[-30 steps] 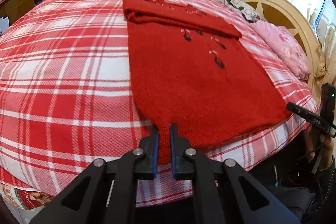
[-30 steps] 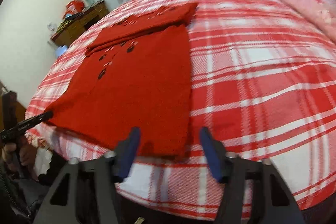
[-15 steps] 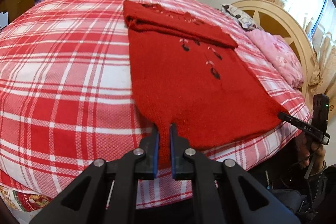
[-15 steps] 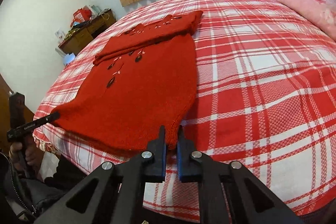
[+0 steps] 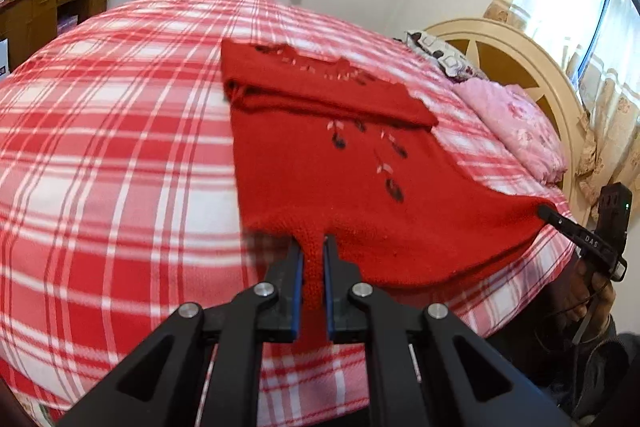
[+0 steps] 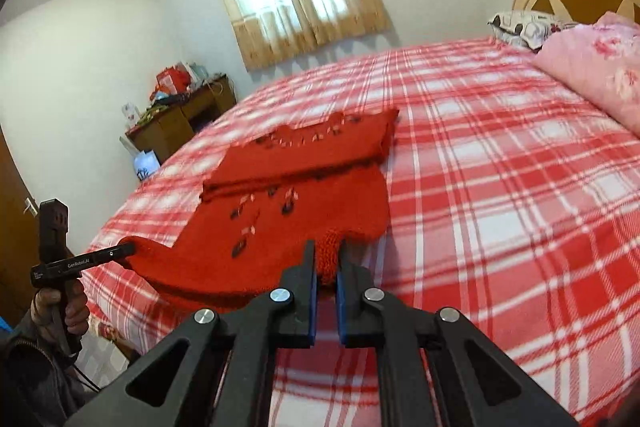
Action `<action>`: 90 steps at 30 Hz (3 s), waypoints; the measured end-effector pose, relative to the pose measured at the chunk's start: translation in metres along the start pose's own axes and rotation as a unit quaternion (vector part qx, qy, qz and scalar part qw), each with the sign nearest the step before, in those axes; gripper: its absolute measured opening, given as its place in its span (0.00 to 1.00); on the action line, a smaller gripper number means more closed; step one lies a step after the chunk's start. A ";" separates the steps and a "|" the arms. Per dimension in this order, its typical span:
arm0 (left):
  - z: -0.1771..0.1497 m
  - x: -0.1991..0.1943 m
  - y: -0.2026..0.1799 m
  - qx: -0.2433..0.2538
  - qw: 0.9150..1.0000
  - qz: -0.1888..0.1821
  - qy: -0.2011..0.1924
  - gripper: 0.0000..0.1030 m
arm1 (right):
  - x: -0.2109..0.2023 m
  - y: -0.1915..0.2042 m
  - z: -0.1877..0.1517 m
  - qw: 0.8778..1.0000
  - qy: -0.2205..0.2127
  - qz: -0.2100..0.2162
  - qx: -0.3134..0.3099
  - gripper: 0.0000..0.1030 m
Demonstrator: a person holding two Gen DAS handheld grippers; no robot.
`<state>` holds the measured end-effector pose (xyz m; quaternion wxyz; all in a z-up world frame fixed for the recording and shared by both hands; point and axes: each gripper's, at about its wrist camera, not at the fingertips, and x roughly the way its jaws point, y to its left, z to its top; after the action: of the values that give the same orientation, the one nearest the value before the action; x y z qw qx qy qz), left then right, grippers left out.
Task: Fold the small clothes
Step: 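Lift the hem with both grippers and fold it up over the collar, then open both grippers and withdraw them from the folded sweater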
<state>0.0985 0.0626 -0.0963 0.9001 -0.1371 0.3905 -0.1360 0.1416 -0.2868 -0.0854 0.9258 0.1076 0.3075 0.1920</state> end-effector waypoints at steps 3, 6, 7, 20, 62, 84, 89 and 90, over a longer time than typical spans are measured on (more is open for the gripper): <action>0.014 0.000 -0.002 0.004 1.000 0.001 -0.011 0.09 | 0.000 0.000 0.009 1.000 -0.012 -0.003 0.001 0.06; 0.027 -0.001 -0.001 0.004 1.000 -0.001 -0.018 0.09 | 0.002 0.000 0.019 1.000 -0.019 -0.005 -0.001 0.06; 0.031 -0.001 -0.001 0.006 1.000 0.000 -0.020 0.09 | 0.003 0.000 0.023 1.000 -0.022 -0.006 -0.001 0.06; 0.084 0.000 0.000 0.016 0.998 0.010 -0.053 0.09 | 0.017 0.015 0.091 0.998 -0.065 -0.007 -0.025 0.06; 0.227 0.186 0.075 -0.052 0.996 0.072 -0.001 0.09 | 0.308 -0.045 0.198 0.990 0.088 -0.112 -0.005 0.08; 0.220 0.196 0.071 0.040 0.969 0.244 -0.029 0.69 | 0.340 -0.002 0.186 0.978 0.139 -0.129 -0.087 0.47; 0.217 0.175 0.086 0.017 0.971 0.234 -0.037 0.69 | 0.304 -0.024 0.160 0.978 0.147 -0.129 -0.071 0.47; 0.212 0.172 0.086 0.020 0.971 0.237 -0.036 0.69 | 0.298 -0.028 0.157 0.979 0.146 -0.129 -0.065 0.47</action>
<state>0.3805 0.1116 -0.1019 0.9228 -0.0272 0.3762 0.0779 0.4652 -0.1995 -0.1283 0.8929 -0.0227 0.4375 0.1038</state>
